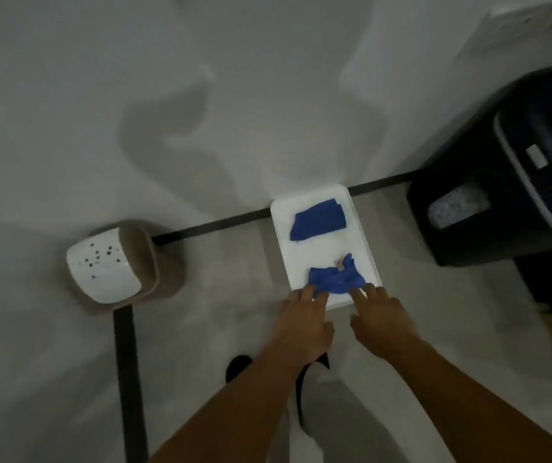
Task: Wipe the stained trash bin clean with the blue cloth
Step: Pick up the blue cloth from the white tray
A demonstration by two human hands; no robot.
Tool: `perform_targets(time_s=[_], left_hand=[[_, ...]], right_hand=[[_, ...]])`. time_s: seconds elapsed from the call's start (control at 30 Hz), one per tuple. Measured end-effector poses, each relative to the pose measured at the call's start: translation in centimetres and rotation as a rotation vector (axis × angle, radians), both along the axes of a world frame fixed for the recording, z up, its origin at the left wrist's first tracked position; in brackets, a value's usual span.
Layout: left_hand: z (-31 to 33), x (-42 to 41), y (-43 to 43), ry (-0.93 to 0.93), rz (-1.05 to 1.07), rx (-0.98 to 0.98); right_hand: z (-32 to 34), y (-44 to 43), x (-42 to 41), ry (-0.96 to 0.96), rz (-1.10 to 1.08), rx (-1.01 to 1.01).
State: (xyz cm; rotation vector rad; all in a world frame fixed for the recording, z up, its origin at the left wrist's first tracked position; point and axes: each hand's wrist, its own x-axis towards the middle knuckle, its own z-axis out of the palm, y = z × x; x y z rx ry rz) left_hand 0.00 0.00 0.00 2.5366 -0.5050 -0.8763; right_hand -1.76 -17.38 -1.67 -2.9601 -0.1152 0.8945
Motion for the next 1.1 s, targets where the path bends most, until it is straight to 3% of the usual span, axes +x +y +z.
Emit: perform_targets(time_s=[0.23,0.43,0.53,0.77,0.93,1.1], left_hand=[[-21.2,4.1,-3.9,-0.037,-0.077,0.113],[-28.2,5.0,-6.1,-0.214,-0.094,0.182],[-28.8,6.2,-6.4,-0.283,-0.071,0.122],[-25.2,8.2,-4.4,-0.18,0.062,-0.062],[-19.3,7.5,5.7,-0.181,0.147,-0.212],[-12.5,5.4,19.6,-0.284,0.304,-0.326]], right_hand=[[-19.2,-3.5,4.6,0.013,-0.061,0.038],[-25.5,-5.6,3.9,-0.072,0.055,0.079],[-26.1,-5.2,4.4,-0.124,0.04,0.091],[-21.7,-2.1,7.2,-0.16,0.009,0.136],[-15.6,5.5,7.6,-0.224,0.202,0.194],[-10.6,18.0,7.4,-0.059,0.251,0.552]])
